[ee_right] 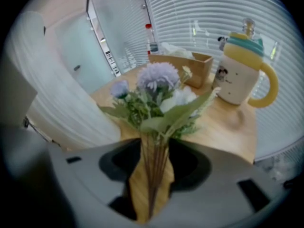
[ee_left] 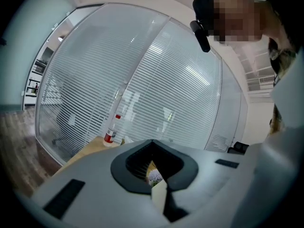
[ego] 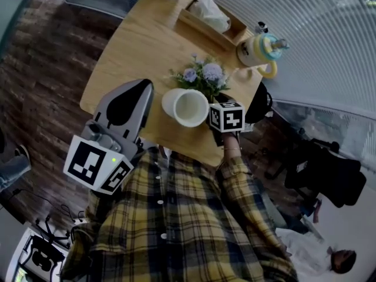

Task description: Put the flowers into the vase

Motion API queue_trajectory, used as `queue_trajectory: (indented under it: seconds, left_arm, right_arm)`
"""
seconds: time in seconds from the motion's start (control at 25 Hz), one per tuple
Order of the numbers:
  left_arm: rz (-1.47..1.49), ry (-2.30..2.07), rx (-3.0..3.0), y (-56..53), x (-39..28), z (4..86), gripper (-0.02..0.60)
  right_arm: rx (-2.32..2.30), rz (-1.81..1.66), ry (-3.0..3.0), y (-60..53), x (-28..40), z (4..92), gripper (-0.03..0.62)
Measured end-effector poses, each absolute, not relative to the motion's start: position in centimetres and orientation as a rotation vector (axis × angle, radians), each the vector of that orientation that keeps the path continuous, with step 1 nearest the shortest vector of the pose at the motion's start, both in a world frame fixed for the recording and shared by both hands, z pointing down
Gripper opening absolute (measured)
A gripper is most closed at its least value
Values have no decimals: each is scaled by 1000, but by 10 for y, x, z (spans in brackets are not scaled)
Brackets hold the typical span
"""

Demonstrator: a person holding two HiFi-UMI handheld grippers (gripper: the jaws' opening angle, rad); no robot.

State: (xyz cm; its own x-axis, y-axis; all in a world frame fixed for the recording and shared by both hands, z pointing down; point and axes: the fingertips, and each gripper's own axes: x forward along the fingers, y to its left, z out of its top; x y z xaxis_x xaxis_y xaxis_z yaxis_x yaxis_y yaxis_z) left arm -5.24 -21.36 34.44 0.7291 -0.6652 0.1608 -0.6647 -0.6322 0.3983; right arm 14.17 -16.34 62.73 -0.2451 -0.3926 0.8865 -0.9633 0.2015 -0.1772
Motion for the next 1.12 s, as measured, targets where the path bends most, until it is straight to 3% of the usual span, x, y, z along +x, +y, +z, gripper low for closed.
queue_trajectory:
  seconds: [0.36,1.12]
  left_arm:
    - [-15,-1016,2497,-215,-55,343,9]
    - [-78,-998,2532,-202,-47,316,9]
  right_arm:
    - [1275,1077,-1785,-159,141,632,51]
    - [1442,1145,-2016,-152,147,551,37]
